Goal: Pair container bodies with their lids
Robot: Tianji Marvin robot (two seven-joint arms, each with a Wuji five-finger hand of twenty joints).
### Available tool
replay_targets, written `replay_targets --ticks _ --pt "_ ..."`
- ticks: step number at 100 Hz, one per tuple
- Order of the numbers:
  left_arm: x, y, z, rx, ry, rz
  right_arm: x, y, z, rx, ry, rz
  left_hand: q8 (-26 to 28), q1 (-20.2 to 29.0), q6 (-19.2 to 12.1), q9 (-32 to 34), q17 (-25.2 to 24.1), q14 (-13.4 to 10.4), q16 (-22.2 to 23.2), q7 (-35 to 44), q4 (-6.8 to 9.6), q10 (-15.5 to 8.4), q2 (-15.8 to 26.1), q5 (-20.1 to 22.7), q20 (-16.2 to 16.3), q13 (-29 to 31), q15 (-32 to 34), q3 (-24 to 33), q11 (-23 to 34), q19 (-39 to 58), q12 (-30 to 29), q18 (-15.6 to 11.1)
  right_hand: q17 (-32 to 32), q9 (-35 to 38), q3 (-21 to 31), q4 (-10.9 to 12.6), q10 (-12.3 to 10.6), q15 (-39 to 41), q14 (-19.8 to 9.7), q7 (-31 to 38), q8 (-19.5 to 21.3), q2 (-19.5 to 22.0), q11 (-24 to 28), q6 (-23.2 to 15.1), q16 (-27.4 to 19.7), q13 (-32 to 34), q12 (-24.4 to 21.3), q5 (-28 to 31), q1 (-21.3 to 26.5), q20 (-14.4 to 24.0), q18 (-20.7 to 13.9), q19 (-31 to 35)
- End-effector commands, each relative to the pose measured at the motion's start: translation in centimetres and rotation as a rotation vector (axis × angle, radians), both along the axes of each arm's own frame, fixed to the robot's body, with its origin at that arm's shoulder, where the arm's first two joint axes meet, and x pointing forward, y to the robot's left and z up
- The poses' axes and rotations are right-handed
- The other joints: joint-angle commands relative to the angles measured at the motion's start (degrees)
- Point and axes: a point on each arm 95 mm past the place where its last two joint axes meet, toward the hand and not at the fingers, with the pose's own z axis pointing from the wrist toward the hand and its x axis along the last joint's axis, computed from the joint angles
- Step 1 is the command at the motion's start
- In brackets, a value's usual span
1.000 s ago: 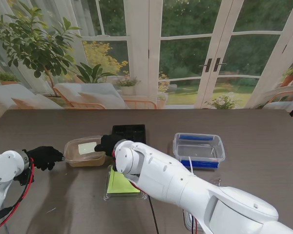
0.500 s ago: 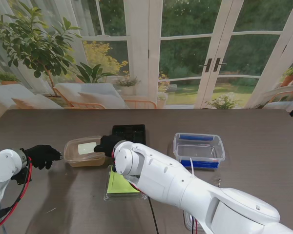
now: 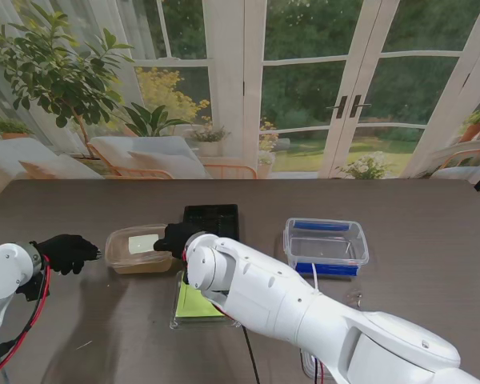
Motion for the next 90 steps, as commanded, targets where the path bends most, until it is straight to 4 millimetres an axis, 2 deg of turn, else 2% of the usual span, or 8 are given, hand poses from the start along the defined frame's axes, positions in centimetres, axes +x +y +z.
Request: replay_targets --ticks 1,24,90 --pt "0.0 -0.2 -0.1 -0.013 0.010 -0.013 -0.7 0.2 -0.3 0.001 0.010 0.011 0.3 -1.3 -1.2 0.6 0.4 -1.1 0.0 0.2 1.97 0.6 1.5 0.9 -0.4 1.9 2.3 0.0 1.3 3.2 1.3 0.6 34.4 5.6 -1.0 -1.1 4.7 4.3 -5.9 0.0 -0.2 -0.1 1.7 -1.2 0.0 0.4 -0.7 0.8 -2.7 -1.1 0.0 11.3" --pt "0.2 -0.8 -0.4 -0.044 -0.017 -0.030 -1.3 -0.2 -0.2 -0.004 -0.007 0.008 0.3 -1.1 -2.9 0.8 0.4 -1.3 0.3 0.3 1.97 0.3 1.5 1.2 -0.5 2.1 3.1 0.0 2.4 3.7 2.5 0.4 34.4 5.6 -0.8 -1.2 4.8 4.3 -5.7 -0.1 -0.2 -0.2 1.7 -1.5 0.1 0.4 -0.6 1.0 -2.7 -1.1 0.0 11.3" --pt "0.6 -1.8 -0.7 -0.066 -0.049 -0.055 -2.6 -0.1 -0.6 -0.007 -0.027 0.023 0.4 -1.1 -2.9 0.7 0.2 -1.1 0.3 0.4 1.96 0.6 1.5 1.3 -0.6 1.9 3.6 0.0 2.8 3.8 3.5 0.4 34.4 5.6 -0.5 -1.2 4.7 4.3 -5.7 -0.3 -0.3 -0.3 1.8 -1.6 0.1 0.4 -0.6 1.3 -2.8 -1.1 0.0 11.3"
